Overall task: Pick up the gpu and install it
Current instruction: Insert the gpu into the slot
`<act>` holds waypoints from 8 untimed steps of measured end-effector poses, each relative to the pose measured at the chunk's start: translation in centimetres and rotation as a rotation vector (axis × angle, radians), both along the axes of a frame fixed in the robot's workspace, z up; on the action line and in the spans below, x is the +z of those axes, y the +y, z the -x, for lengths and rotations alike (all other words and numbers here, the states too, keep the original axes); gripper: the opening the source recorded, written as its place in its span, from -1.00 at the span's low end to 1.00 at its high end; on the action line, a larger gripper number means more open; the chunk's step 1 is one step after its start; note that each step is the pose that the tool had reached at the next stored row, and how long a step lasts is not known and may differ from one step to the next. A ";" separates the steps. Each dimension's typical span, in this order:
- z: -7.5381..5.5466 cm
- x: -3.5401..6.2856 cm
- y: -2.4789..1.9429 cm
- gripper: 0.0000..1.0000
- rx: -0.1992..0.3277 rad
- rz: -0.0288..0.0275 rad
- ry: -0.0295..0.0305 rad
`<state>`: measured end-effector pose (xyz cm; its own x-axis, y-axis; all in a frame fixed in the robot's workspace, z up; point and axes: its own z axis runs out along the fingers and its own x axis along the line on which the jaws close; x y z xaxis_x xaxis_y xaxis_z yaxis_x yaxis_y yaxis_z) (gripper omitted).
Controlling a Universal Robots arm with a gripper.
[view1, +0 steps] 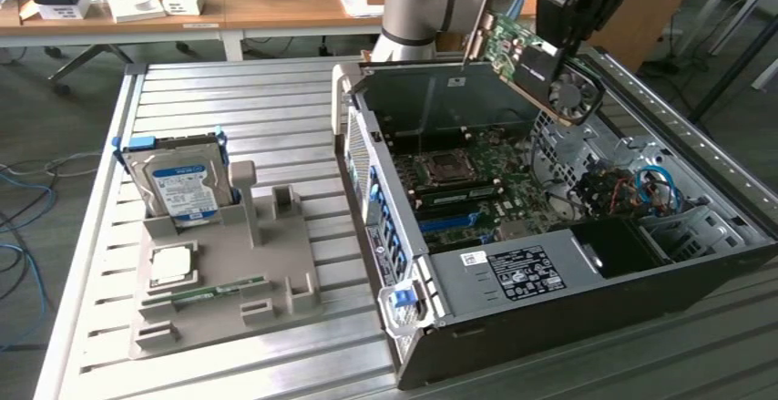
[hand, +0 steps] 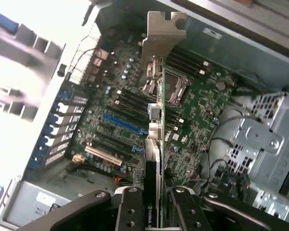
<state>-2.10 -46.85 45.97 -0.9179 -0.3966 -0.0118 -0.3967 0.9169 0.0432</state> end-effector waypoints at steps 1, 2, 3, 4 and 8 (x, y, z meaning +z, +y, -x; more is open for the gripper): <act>0.0 -0.02 0.00 -0.48 0.018 0.0001 0.0000; 0.0 -0.04 0.00 -0.48 0.036 0.0001 0.0000; 0.0 -0.05 0.00 -0.48 0.054 0.0001 0.0001; 0.0 -0.08 0.00 -0.48 0.071 0.0000 0.0000; 0.0 -0.16 0.00 -0.48 0.145 0.0000 0.0000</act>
